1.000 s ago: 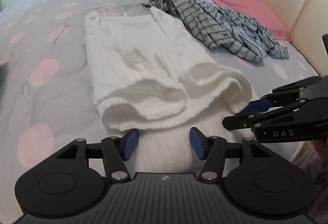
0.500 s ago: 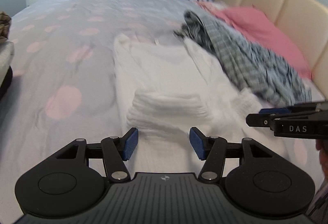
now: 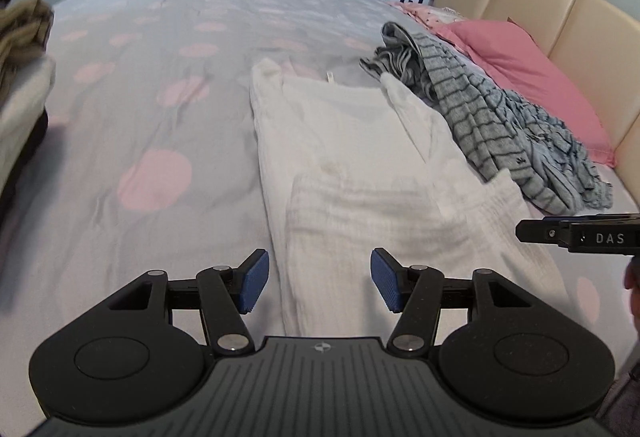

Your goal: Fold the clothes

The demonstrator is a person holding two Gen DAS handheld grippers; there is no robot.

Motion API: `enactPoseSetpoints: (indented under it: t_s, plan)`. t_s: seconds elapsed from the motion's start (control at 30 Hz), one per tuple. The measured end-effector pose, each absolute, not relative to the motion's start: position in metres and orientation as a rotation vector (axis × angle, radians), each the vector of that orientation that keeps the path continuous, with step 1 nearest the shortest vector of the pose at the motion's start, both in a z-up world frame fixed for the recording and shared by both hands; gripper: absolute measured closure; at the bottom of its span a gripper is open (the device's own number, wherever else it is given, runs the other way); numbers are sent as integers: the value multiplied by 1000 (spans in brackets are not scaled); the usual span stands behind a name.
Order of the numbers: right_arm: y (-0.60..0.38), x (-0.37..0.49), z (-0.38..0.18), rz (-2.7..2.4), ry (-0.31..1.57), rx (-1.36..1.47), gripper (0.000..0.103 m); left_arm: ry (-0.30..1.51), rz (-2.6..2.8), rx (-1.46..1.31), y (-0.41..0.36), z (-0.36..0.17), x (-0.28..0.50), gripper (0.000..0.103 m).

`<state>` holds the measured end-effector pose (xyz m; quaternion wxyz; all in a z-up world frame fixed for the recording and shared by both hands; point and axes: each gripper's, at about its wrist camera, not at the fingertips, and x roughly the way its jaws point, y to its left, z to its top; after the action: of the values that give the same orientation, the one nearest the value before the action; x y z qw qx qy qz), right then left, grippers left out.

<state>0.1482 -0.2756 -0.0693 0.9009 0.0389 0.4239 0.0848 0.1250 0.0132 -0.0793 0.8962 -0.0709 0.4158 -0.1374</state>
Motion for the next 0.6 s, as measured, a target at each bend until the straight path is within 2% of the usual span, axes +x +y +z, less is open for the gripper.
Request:
enactPoseSetpoints:
  t_s: [0.3,0.5,0.6]
  plan:
    - [-309,118,-103,187,996,262,42,992,-280,-337,38,-108,98,44]
    - [-320,110,-121,208,1033,428,43,981,-280,-359,35,-119,98,44]
    - [-313,111,-123,230,1024,421,49,961,-284,-339,26,-123,97,43]
